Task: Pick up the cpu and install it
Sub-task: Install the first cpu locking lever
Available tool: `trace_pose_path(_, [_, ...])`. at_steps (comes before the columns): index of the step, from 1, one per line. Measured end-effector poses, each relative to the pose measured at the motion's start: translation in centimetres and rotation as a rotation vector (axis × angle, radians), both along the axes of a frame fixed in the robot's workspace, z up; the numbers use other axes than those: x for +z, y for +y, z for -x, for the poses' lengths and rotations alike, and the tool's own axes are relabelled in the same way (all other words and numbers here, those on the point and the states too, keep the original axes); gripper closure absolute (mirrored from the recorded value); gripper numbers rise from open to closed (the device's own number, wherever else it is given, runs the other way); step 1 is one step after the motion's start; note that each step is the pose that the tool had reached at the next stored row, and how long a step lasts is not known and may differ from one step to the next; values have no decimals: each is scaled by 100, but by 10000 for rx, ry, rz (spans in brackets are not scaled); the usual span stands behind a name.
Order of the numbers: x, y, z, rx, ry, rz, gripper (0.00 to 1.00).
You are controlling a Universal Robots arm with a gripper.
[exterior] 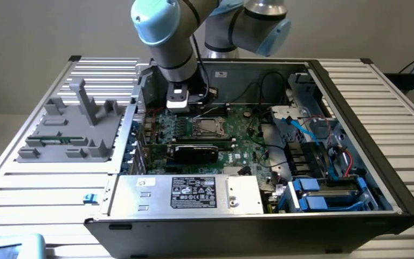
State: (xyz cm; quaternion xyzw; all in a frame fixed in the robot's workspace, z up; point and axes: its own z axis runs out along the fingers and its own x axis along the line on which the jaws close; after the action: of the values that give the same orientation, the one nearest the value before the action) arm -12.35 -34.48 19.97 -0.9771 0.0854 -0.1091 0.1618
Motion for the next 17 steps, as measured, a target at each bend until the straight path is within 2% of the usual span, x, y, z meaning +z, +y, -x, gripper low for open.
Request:
trace_pose_path(6, [-18, 0, -20, -5, -17, 11, 89])
trace_pose_path(17, [-49, 0, -44, -5, -26, 72, 89])
